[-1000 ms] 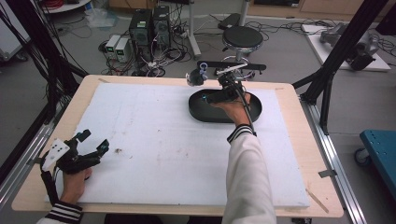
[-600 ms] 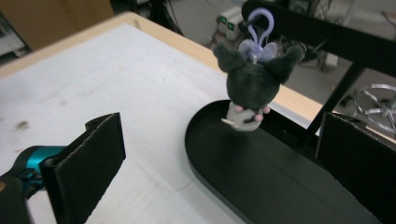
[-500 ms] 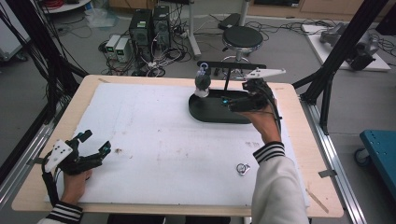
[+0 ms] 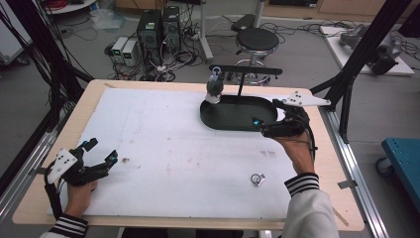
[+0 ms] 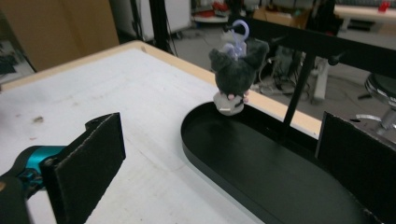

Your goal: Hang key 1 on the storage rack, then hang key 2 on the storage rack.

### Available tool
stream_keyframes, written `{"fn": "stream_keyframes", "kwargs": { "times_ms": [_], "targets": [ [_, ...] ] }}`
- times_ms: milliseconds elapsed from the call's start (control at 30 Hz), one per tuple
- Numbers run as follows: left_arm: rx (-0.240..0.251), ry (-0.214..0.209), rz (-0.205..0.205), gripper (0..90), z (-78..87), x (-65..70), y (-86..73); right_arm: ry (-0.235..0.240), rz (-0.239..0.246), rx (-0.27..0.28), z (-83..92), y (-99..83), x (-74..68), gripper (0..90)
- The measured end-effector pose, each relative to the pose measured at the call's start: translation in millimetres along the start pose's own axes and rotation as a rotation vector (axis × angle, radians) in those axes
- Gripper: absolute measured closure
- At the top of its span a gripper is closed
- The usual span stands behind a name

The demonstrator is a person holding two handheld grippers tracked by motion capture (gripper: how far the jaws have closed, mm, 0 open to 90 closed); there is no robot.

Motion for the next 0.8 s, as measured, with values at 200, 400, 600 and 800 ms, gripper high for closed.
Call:
{"fn": "stream_keyframes", "kwargs": {
  "times_ms": [200,400,600,800],
  "targets": [
    [0.002,0.0,0.001,12.4,0.0,0.2,0.2,-0.013,-0.003,0.043,12.8,-10.7,1.6,0.6],
    [0.004,0.001,0.0,12.5,0.2,0.0,0.3,-0.027,-0.008,0.053,19.0,-28.3,4.2,0.6],
    [0.006,0.002,0.009,12.5,0.0,-0.5,0.5,-0.018,-0.007,0.063,21.3,-29.2,4.0,0.6],
    [0.004,0.001,0.002,12.5,0.2,-0.1,0.3,-0.014,-0.001,0.064,22.9,-29.6,4.7,0.6]
  ]
}}
Point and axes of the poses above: each handheld gripper's, and its own axes: z roughly backward along the jaws, y roughly out of its top, x roughly to its right, the point moved 10 cm from there along -z, roughly forward along the jaws, and after that the axes turned 5 degrees about -x, right-handed, at the moved point
